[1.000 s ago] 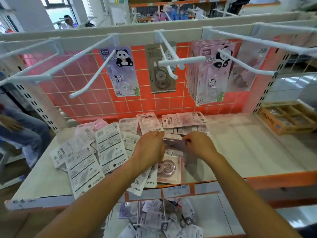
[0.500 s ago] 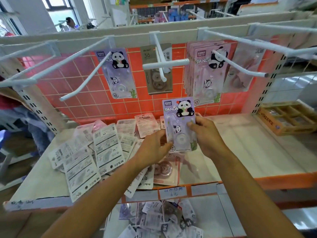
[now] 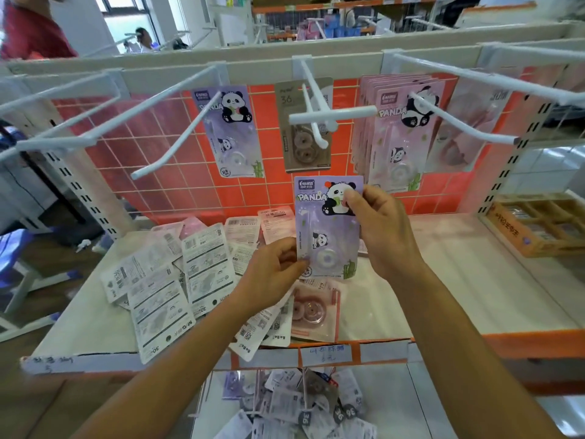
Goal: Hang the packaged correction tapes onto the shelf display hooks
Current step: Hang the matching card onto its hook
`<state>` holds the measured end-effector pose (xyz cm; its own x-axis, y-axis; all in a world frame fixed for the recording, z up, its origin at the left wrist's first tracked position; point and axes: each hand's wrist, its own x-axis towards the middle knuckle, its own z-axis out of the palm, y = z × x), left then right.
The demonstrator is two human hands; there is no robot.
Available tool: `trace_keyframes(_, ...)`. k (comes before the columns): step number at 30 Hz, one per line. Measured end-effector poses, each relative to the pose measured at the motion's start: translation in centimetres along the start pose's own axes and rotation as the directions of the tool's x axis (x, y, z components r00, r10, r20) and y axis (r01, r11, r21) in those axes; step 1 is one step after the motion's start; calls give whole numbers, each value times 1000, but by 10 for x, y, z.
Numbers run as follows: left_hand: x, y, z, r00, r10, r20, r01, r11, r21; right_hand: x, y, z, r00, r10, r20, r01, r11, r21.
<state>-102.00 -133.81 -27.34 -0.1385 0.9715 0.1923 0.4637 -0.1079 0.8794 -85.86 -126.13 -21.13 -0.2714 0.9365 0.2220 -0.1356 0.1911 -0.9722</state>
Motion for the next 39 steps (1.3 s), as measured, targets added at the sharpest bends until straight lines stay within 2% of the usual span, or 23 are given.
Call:
trace_keyframes(8, -13, -3, -30, 996, 16, -84, -15, 1000, 18, -4, -19, 30, 996, -88, 29, 89, 995, -45)
trace_keyframes(14, -31, -6, -53, 982, 113, -149, -104, 992, 67, -13, -30, 51, 973, -198, 119, 208, 974, -85)
trace_keyframes(19, -44, -2, -73, 956, 187, -227, -167, 980, 105, -24, -45, 69, 943, -267, 199, 276, 961, -22)
trace_keyframes(22, -50, 0, -82, 935, 238, -263, -207, 968, 142, -31, -55, 79, 913, -339, 225, 357, 933, -42)
trace_keyframes(29, -61, 1, -96, 885, 350, -306, -269, 922, 278, -42, -70, 92, 867, -389, 311, 393, 918, 54)
trace_keyframes(39, -64, 9, -116, 848, 413, -333, -337, 904, 263, -44, -78, 113, 823, -482, 301, 469, 875, 119)
